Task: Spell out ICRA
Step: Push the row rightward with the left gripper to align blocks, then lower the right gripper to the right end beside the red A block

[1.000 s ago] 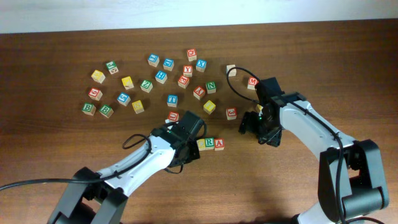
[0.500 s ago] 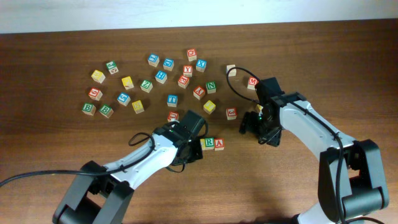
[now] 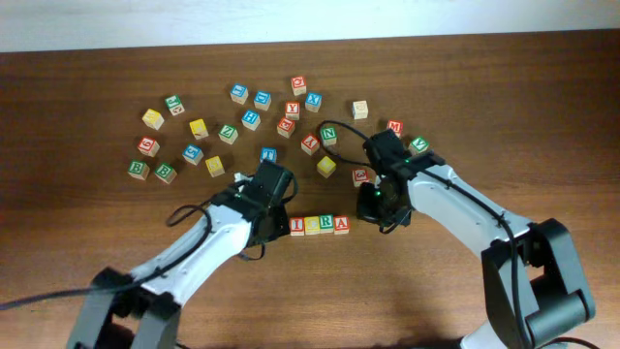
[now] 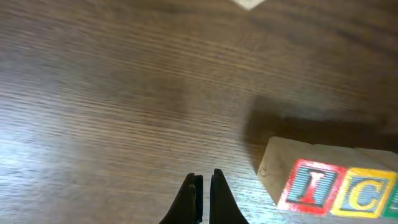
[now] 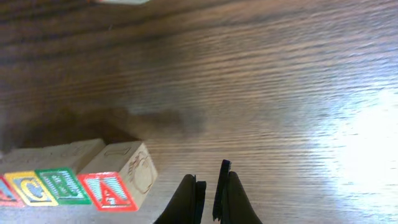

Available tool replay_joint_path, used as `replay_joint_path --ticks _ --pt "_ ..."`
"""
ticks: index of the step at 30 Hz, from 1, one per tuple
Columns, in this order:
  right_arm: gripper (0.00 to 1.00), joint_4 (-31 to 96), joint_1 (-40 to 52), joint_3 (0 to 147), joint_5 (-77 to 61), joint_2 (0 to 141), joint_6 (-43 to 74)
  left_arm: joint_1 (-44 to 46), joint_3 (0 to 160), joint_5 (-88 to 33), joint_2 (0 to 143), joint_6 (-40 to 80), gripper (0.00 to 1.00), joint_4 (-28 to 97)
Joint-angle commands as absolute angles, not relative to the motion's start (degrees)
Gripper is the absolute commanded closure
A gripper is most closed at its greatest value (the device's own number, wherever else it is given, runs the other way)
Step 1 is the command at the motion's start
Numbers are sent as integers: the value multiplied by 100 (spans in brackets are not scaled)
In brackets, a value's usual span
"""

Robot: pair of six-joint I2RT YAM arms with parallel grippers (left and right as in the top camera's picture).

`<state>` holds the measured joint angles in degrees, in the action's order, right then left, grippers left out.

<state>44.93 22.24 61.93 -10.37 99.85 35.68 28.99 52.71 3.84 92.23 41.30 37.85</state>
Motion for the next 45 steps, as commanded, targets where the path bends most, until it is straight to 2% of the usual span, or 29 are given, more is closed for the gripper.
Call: replay_joint_path --ticks 1,16,26,35,38,40,45 --pt "96 4473 2357 6241 -1061 10114 3651 2869 5282 185 9500 4040 100 3500" --pt "96 4156 2705 6241 -1354 10453 3712 2871 5280 -493 9898 3610 100 2790" --pt "96 4117 2705 6241 -1588 10453 3710 2871 5280 -532 9942 3614 100 2768" --pt "96 5083 2434 6309 -1614 10451 3422 2869 5280 -464 9942 3640 100 2790" --pt "96 5430 2410 6359 -2602 10451 2683 2869 5280 -373 9942 3765 100 2814" --pt "96 5511 2580 6355 -2615 10451 2676 2797 5280 -167 9937 4228 100 3020" --pt "96 5391 2777 6355 -2615 10451 2751 2449 5280 -193 9935 4307 100 3260"
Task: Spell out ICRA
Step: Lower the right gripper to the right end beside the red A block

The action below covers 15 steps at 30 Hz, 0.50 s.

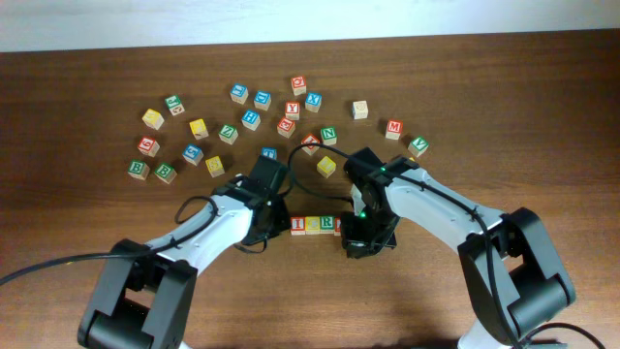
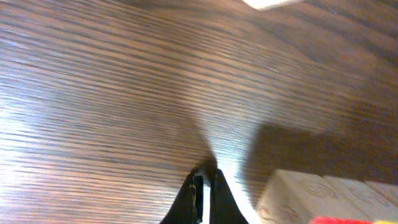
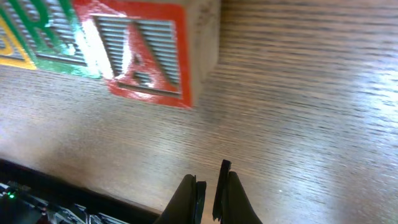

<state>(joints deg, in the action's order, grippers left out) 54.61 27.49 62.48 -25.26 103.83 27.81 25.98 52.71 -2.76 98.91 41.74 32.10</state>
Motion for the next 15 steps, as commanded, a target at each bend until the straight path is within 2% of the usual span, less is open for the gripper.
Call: replay_joint_path --ticks 1,7,15 --pt "96 5323 2794 6355 -2609 10453 2788 2410 5280 -189 9937 4307 100 3262" --pt "96 5046 3148 6355 -1706 10453 3500 2058 5264 -108 9937 4309 100 3481" --pt "96 4709 3148 6355 -1710 10453 3505 1153 5251 -130 9937 4303 100 3968"
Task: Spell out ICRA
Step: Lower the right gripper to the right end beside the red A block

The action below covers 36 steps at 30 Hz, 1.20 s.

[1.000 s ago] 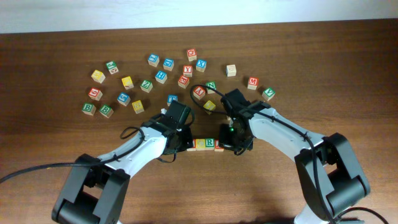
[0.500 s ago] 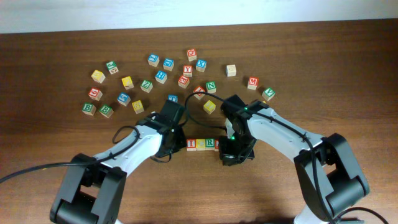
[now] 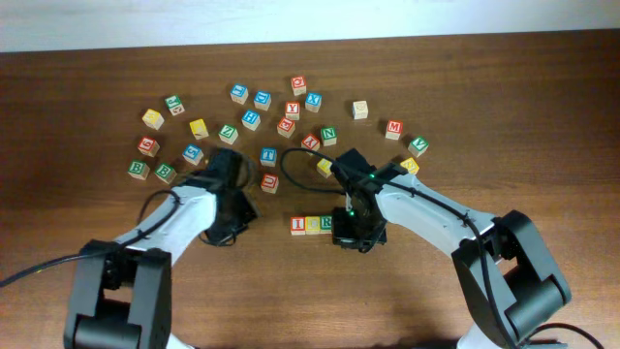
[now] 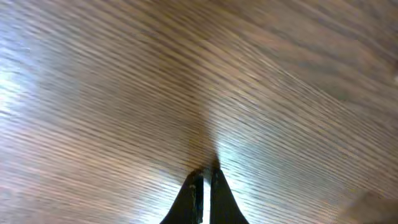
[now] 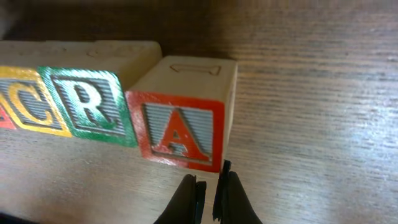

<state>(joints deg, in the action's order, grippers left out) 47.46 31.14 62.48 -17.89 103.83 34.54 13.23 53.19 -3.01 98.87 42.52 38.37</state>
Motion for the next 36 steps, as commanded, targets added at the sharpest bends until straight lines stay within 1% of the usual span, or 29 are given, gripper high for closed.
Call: replay_joint_path --ticks 1,36 --pt "96 4703 3148 6355 -1710 10453 3505 1155 5247 -130 9937 4303 100 3975" --pt "95 4449 3148 6355 -1562 10453 3503 1155 5247 -128 9937 4303 100 3977"
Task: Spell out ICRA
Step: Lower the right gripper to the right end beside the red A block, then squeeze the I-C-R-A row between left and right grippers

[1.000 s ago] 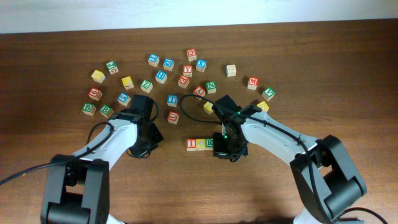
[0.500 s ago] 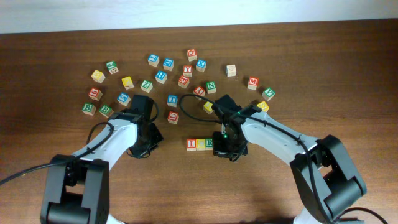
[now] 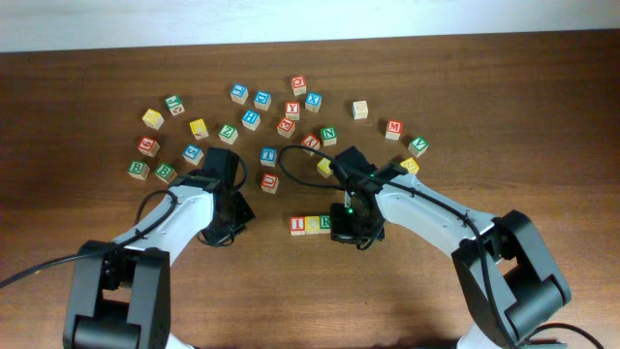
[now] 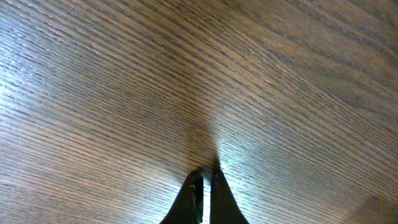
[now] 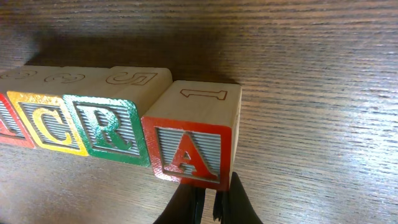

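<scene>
In the right wrist view the blocks stand in a row: part of red I (image 5: 7, 124), yellow C (image 5: 53, 127), green R (image 5: 109, 130) and red A (image 5: 189, 137). The A sits a little forward of the others' line. My right gripper (image 5: 211, 194) is shut, its tips against the A's near face at the lower right corner. Overhead, the I (image 3: 297, 225) and C (image 3: 312, 225) show, while the right gripper (image 3: 346, 221) covers the A. My left gripper (image 4: 205, 174) is shut over bare wood, left of the row (image 3: 226, 213).
Several loose letter blocks lie scattered across the back of the table (image 3: 542, 107), from a green one (image 3: 139, 170) at the left to another green one (image 3: 418, 145) at the right. A red block (image 3: 269, 181) and a yellow block (image 3: 326, 167) lie closest behind the row.
My right gripper has closed in on the A block, and its shut tips now meet the block's near face. The left arm has hardly moved.
Both shut grippers flanked the row, left beside the I and right beside the A. Then the right gripper was on the near side of the A. Later the left arm stood well left of the row. Now the right tips rest against the A.
</scene>
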Available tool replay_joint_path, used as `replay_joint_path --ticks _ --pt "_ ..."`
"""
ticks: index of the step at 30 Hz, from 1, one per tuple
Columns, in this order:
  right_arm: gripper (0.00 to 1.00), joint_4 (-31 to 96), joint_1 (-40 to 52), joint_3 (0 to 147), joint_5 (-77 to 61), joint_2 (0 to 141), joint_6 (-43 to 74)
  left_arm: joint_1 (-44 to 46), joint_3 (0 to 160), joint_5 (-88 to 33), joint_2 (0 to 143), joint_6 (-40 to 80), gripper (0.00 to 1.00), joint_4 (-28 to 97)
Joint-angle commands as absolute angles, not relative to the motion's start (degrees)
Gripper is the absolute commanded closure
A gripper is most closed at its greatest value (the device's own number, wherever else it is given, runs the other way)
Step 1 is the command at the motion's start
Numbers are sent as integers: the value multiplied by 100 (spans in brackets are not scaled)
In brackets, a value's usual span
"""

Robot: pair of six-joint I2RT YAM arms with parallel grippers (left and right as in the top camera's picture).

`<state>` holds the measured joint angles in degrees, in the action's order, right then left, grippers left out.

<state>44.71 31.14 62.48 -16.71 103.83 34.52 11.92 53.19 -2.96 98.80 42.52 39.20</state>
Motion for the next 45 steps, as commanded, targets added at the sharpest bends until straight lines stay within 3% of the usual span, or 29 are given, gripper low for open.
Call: replay_joint_path --ticks 1,16,20,25,29,45 --pt "96 4451 3148 6355 -1474 10453 3503 1155 5247 -130 9937 4303 100 3977" --pt "96 4661 3148 6355 -1656 10453 3498 1157 5247 -132 9937 4254 100 3977" --pt "96 4910 3138 6464 -2200 10311 3004 1181 5247 -508 9937 3767 100 3962" --pt "96 5492 2383 6602 -1822 9970 2808 1658 5247 -867 9937 3614 100 3726" --pt "96 5260 2051 6584 -1538 10014 2749 2137 5247 -882 9942 3614 100 3450" --pt "96 4176 2482 6224 -1518 10471 3354 2362 5247 -1468 9942 3461 100 3081"
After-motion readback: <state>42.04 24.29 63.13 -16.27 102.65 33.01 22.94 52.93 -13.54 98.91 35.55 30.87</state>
